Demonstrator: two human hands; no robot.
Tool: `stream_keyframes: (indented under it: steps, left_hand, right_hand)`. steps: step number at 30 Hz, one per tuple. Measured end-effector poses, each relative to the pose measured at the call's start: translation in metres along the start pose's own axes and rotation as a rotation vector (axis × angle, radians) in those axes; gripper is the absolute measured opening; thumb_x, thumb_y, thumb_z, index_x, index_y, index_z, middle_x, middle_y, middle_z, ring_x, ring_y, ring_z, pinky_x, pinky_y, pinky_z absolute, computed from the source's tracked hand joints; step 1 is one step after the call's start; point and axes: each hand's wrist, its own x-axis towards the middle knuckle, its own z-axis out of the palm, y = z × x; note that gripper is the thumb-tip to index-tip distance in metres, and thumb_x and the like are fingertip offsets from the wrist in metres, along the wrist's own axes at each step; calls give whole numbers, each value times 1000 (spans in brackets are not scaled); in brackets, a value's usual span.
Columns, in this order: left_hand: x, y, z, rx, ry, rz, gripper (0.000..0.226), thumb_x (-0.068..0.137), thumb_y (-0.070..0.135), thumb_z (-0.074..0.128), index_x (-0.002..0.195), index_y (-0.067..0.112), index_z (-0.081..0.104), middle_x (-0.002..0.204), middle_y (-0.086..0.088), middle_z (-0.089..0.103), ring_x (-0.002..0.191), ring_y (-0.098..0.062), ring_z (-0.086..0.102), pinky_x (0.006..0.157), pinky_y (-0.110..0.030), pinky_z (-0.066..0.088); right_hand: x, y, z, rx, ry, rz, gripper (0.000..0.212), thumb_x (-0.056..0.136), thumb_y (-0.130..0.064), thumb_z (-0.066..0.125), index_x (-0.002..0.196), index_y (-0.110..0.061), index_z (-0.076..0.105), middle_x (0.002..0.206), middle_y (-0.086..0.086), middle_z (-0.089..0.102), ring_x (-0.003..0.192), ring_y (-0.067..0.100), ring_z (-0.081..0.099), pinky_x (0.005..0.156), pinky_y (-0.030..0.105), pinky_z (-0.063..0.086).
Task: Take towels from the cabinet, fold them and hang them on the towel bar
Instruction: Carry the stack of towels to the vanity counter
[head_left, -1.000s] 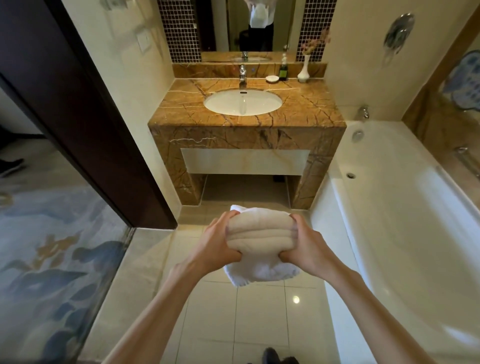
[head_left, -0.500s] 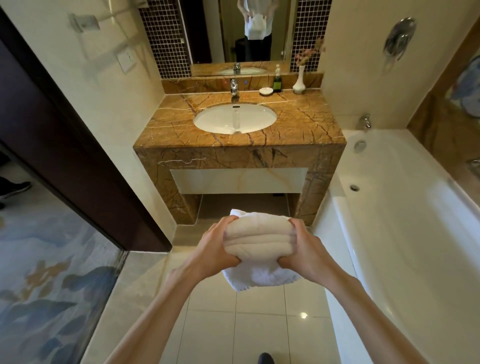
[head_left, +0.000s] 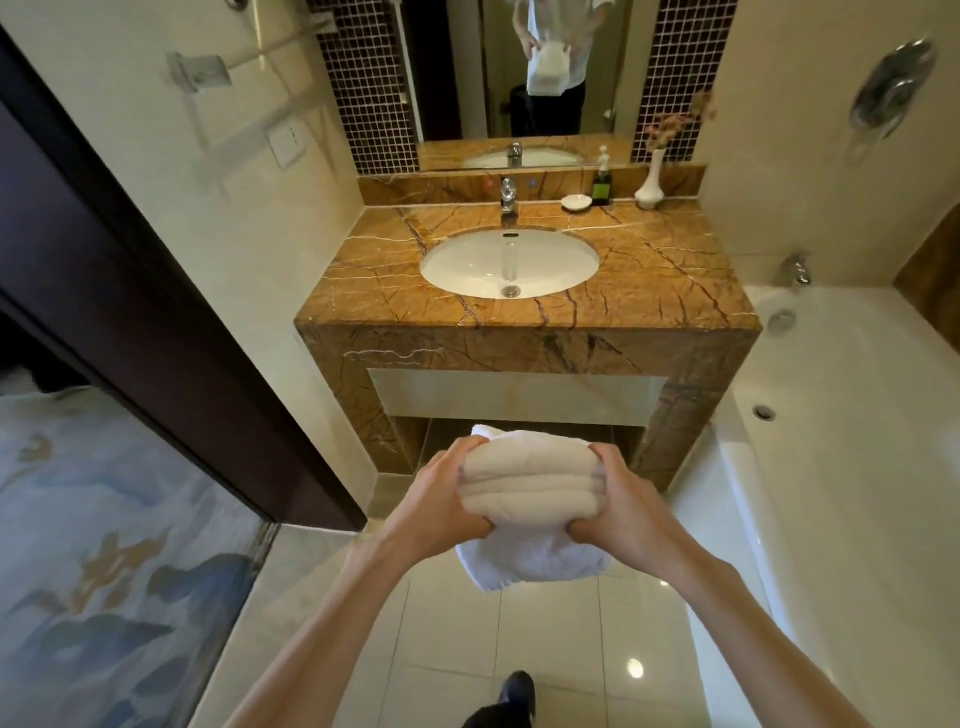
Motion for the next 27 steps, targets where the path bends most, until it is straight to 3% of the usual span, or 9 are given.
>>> stream_keyframes:
  steps: [5, 16, 22, 27]
  left_hand:
    - [50, -5, -14, -19, -21, 17, 84, 56, 27, 77, 127, 45, 37, 112, 8, 52, 101, -12, 53, 82, -38, 56]
    - [136, 12, -20, -13, -65, 84, 83, 51, 28, 74, 125, 44, 41, 111, 5, 55, 100, -14, 55, 80, -36, 54]
    - [192, 37, -2, -9, -80, 74, 87, 53, 21, 73, 131, 40, 40, 115, 5, 53, 103, -16, 52, 78, -25, 45]
    - [237, 66, 9, 4, -99, 74, 89, 56, 20, 75, 133, 40, 36, 116, 5, 52, 105, -14, 52, 85, -32, 49]
  right_hand:
    - [42, -12, -10, 14, 30, 35, 83, 67, -22, 78, 136, -23, 32, 111, 0, 59, 96, 20, 60, 80, 38, 55]
    - [105, -3, -46, 31, 79, 97, 80, 67, -18, 75, 136, -25, 33, 108, 0, 60, 93, 19, 60, 75, 32, 53]
    - [145, 23, -79, 49, 98, 97, 85, 66, -20, 77, 137, -28, 30, 109, 0, 58, 96, 20, 61, 82, 43, 55]
    - [182, 43, -114, 42, 104, 93, 86, 67, -20, 74, 138, -30, 27, 109, 1, 59, 94, 20, 61, 80, 40, 56]
